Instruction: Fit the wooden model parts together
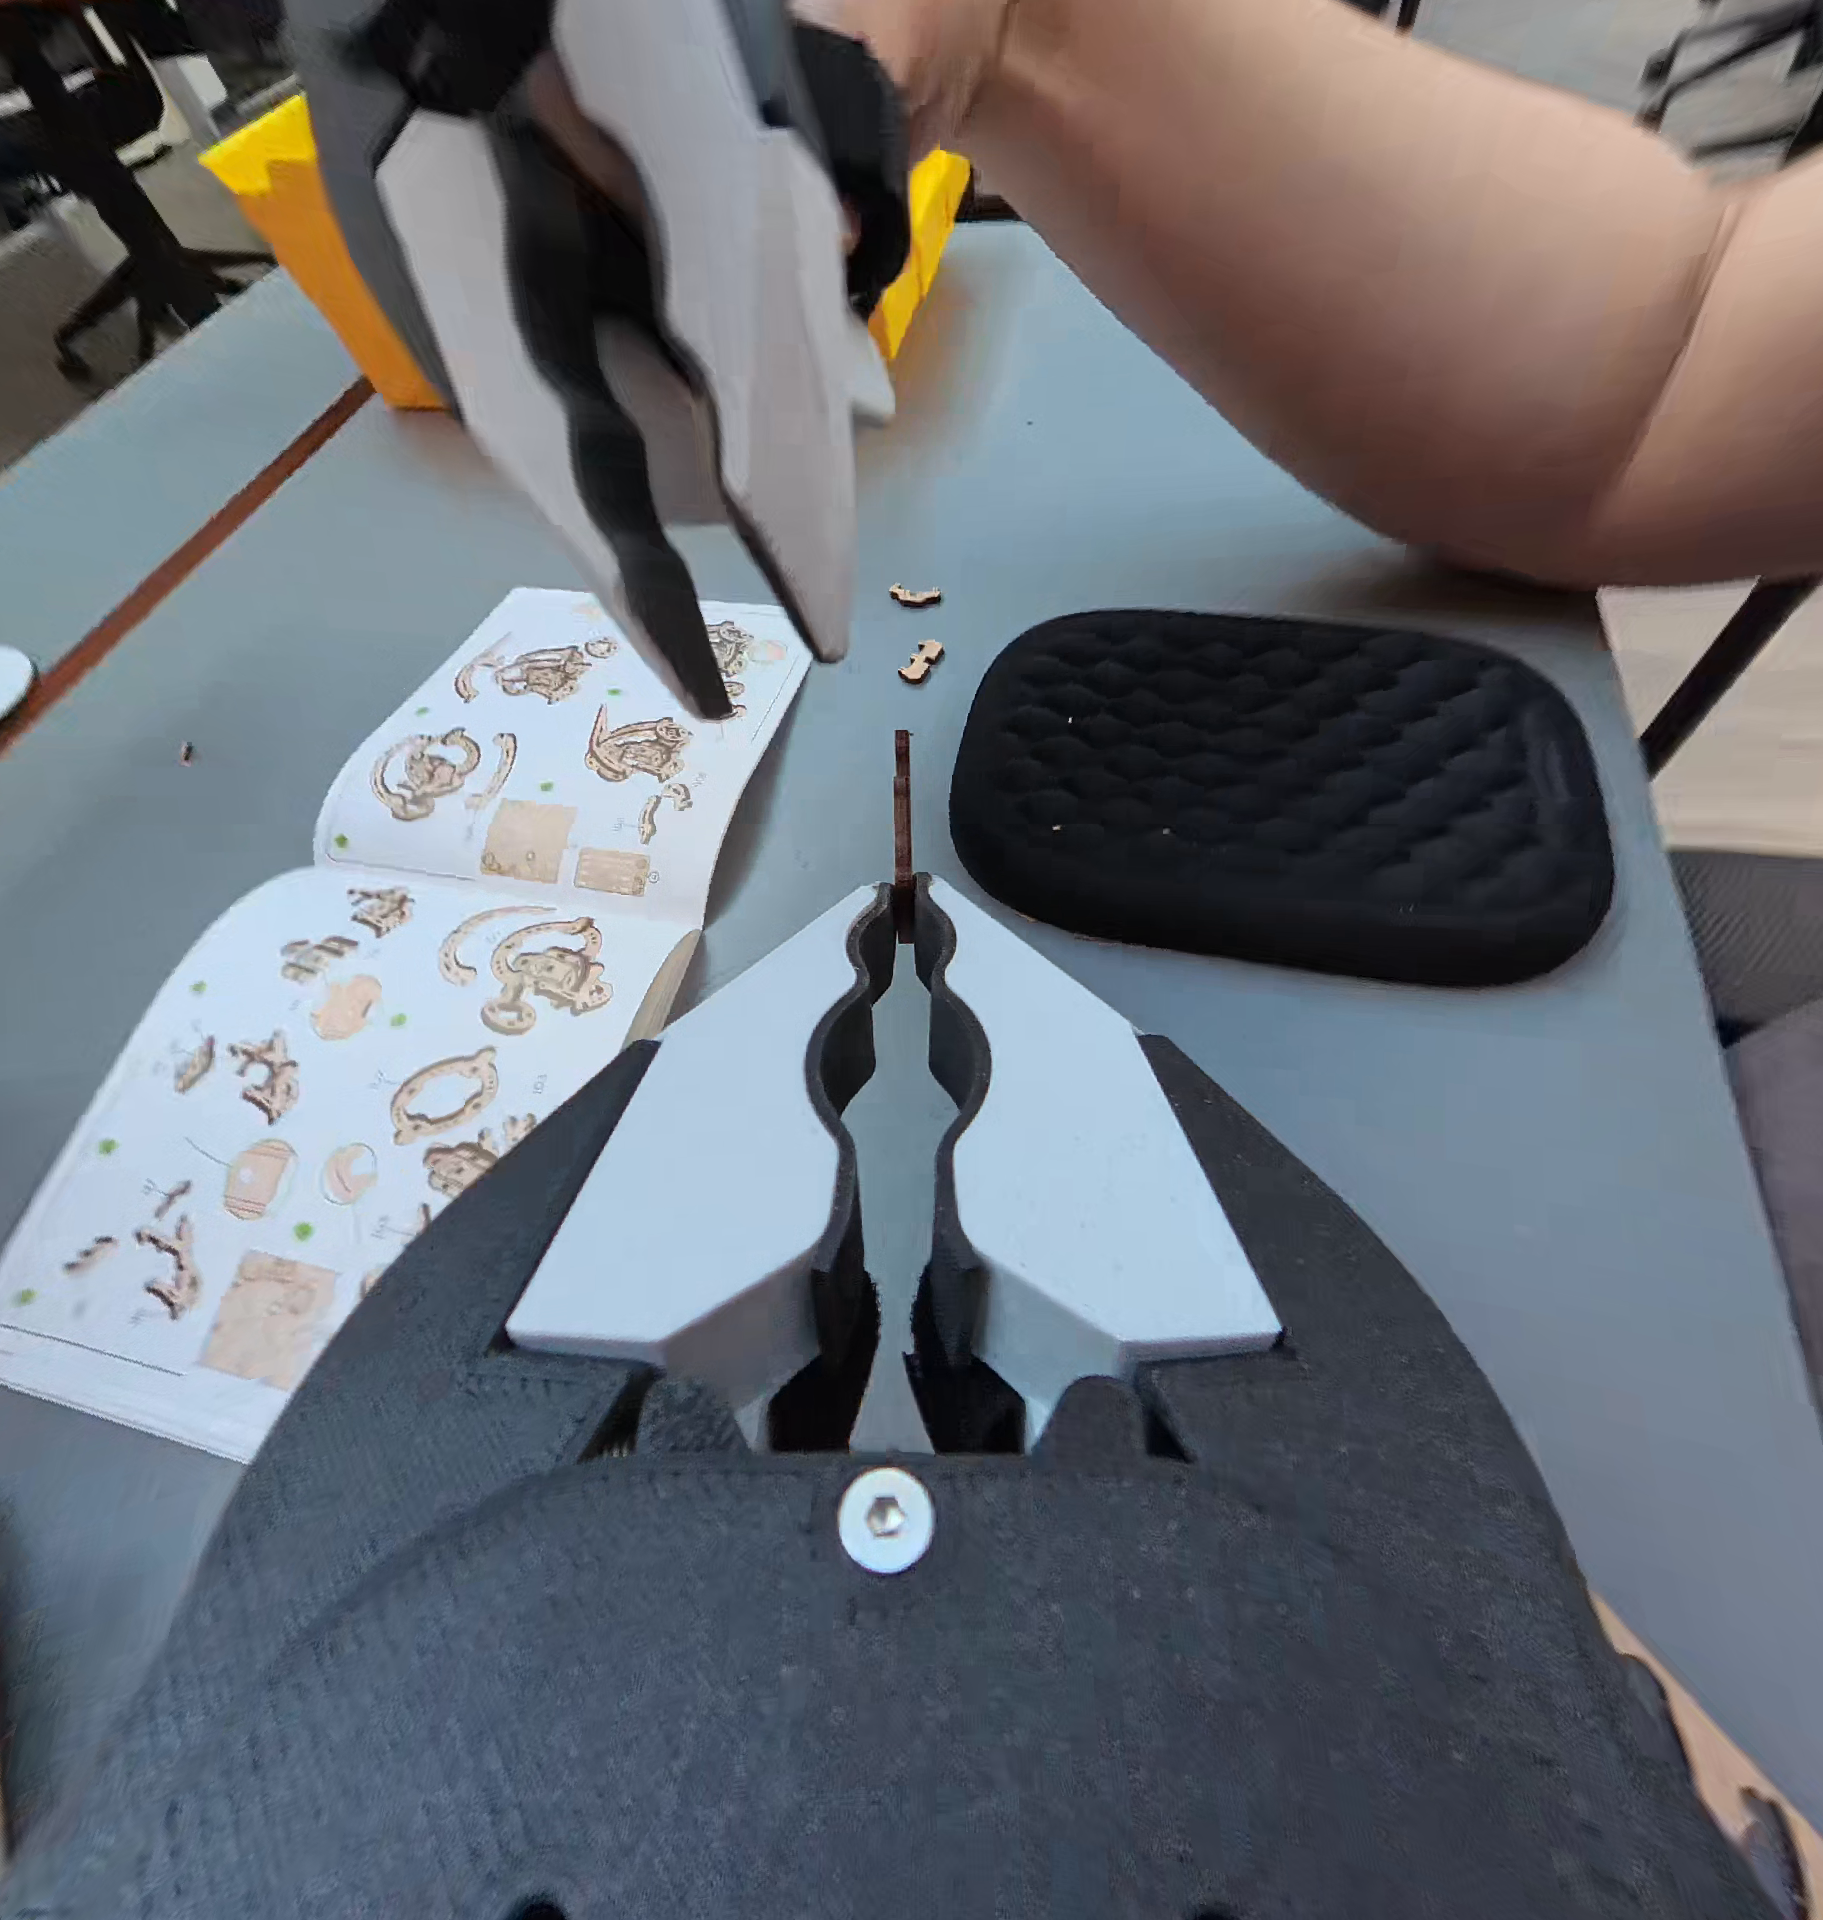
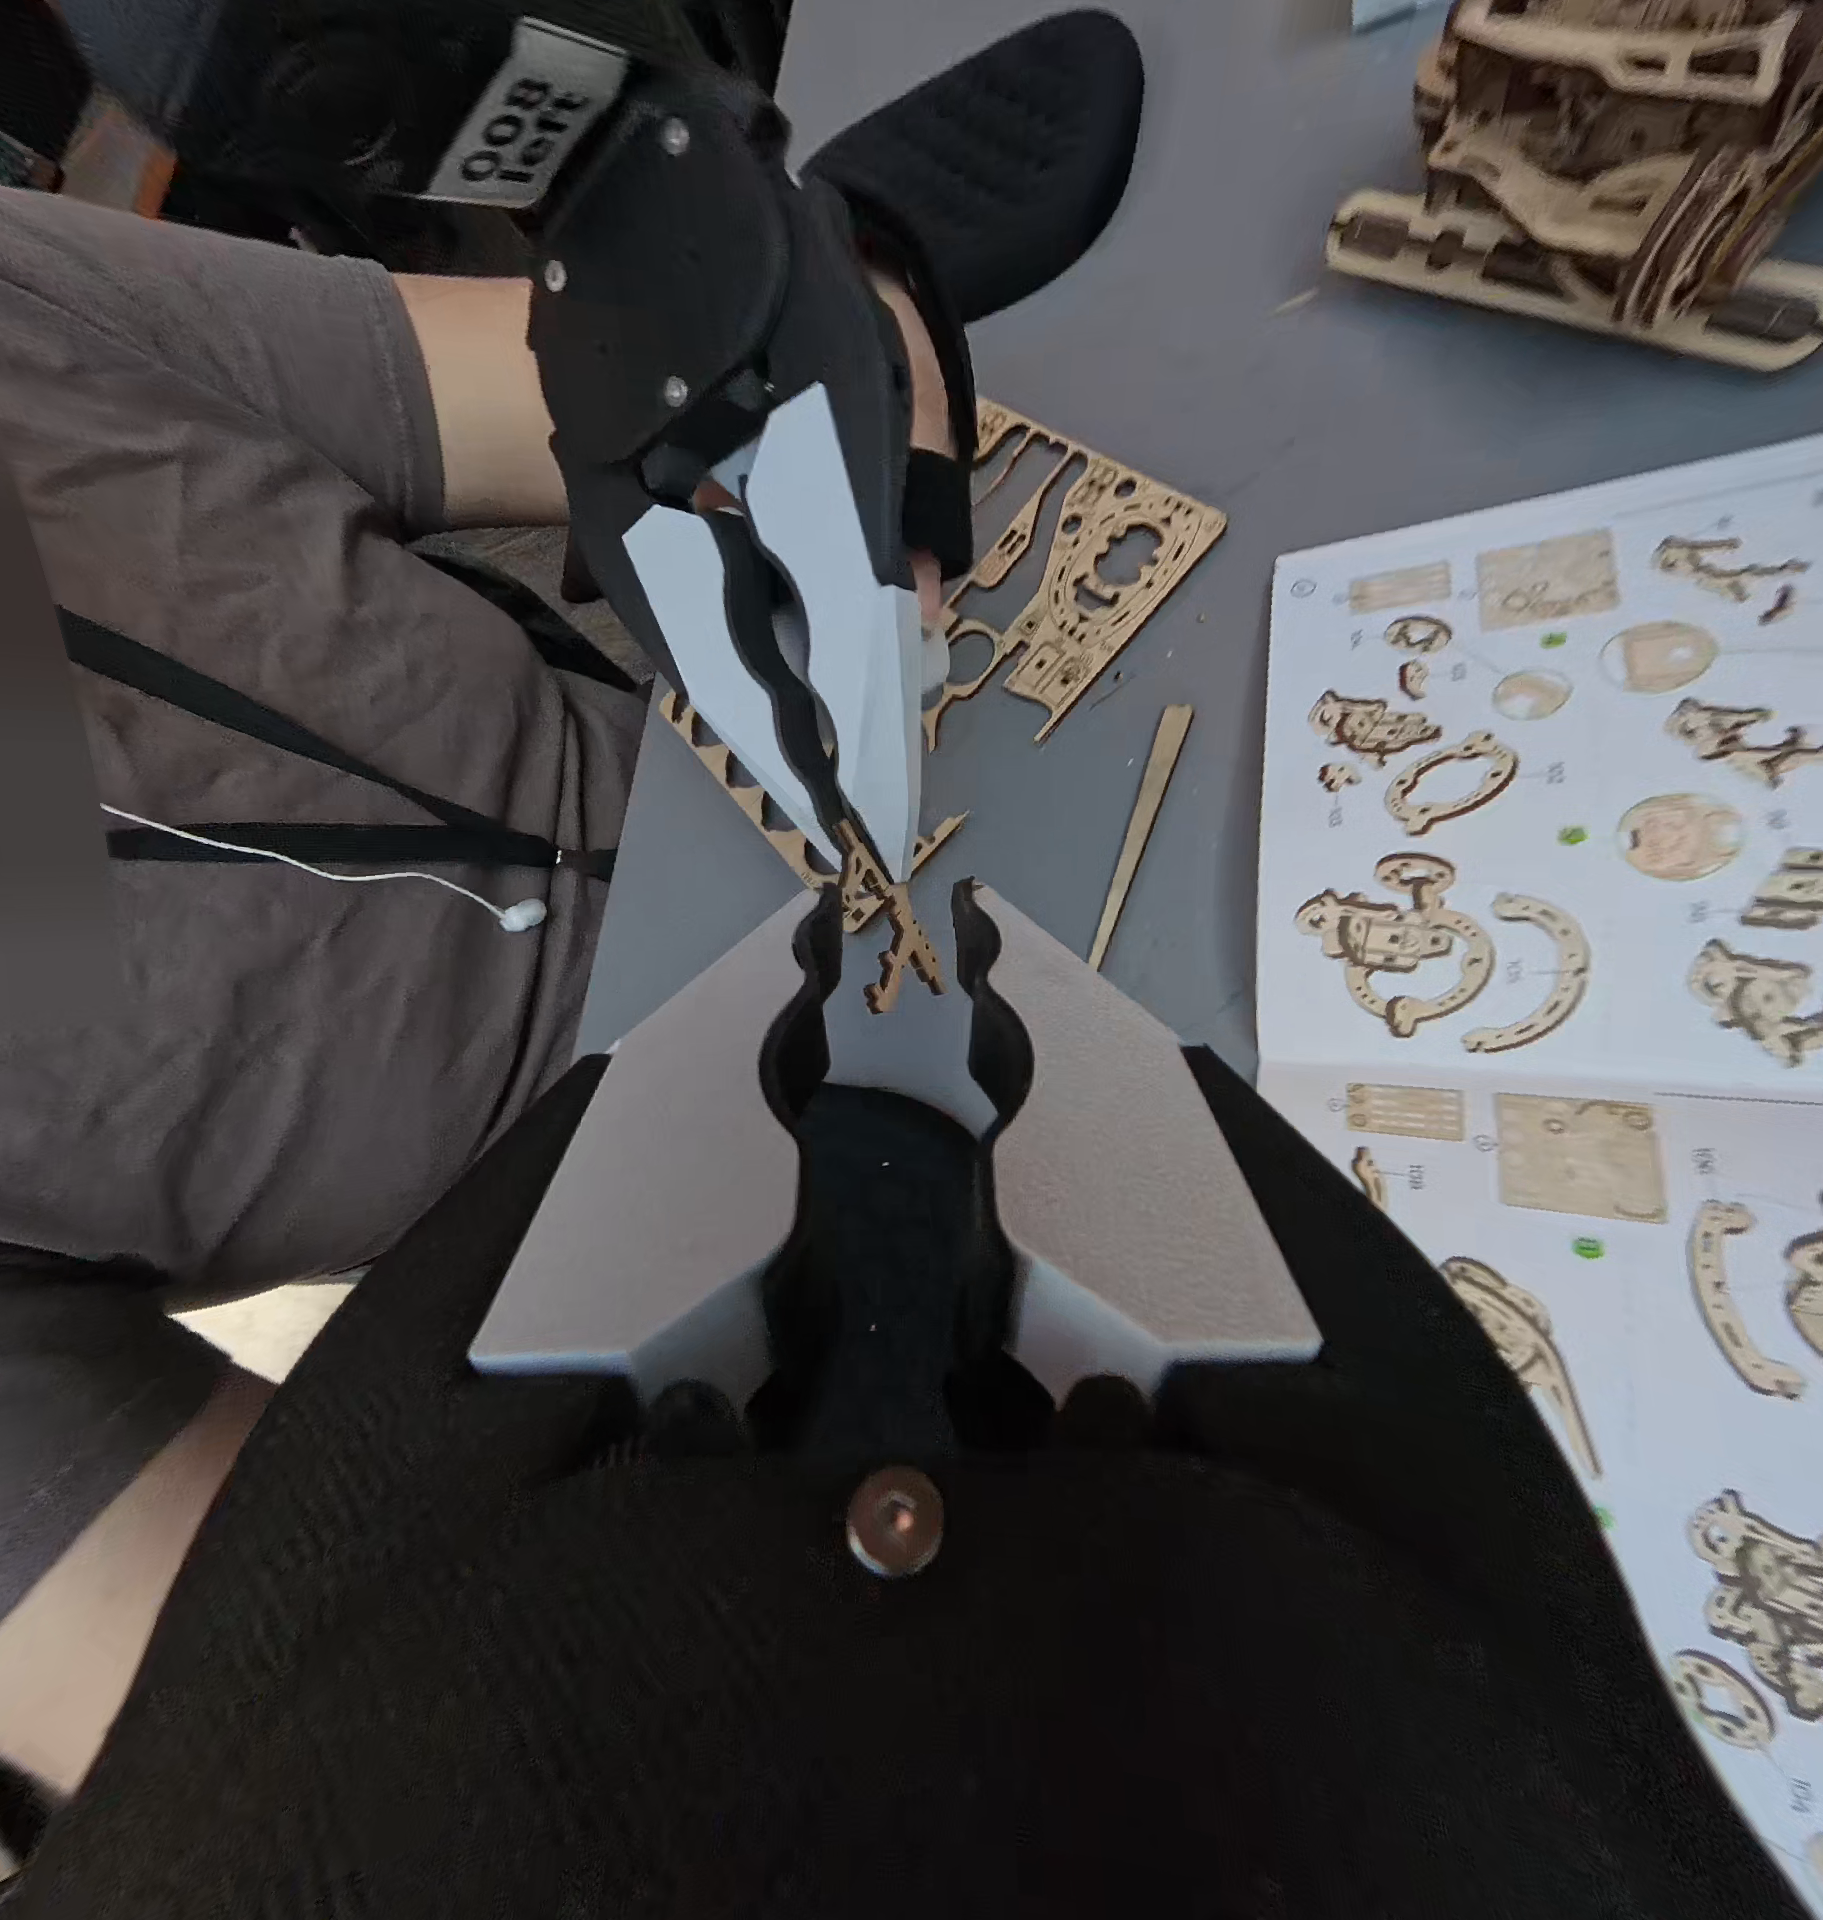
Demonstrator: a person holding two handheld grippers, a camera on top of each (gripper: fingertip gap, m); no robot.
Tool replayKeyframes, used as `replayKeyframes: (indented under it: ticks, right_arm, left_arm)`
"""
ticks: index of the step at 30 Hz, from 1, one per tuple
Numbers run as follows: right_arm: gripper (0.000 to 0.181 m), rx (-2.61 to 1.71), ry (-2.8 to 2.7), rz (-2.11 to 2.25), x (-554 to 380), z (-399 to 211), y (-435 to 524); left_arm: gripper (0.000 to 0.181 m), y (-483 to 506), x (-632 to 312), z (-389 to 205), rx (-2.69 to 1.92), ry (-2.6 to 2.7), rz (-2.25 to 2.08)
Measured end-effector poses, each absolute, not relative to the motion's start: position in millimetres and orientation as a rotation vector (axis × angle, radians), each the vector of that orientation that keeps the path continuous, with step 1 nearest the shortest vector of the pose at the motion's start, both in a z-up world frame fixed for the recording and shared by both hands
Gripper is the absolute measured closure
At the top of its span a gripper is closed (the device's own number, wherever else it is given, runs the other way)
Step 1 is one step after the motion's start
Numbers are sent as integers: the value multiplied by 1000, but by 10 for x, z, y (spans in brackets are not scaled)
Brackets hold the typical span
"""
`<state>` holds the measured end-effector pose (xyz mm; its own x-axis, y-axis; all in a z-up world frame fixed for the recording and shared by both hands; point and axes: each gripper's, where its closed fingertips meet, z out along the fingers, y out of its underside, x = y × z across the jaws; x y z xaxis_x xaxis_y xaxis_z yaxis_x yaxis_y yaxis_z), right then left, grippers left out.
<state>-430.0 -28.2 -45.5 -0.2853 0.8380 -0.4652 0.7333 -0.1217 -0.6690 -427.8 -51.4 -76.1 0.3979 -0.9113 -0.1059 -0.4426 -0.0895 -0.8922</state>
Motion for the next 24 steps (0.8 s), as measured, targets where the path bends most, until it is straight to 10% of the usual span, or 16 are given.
replayKeyframes:
  ticks: [1, 24]
  right_arm:
    - [159, -1703, -1956, 1352, -4319, -344, -209]
    - [148, -1148, -1684, 490, -4675, -417, 184]
  left_arm:
    - [181, -477, -4305, -706, -1747, 1107, -726]
    - [181, 45, -4844, -408, -1769, 288, -1185]
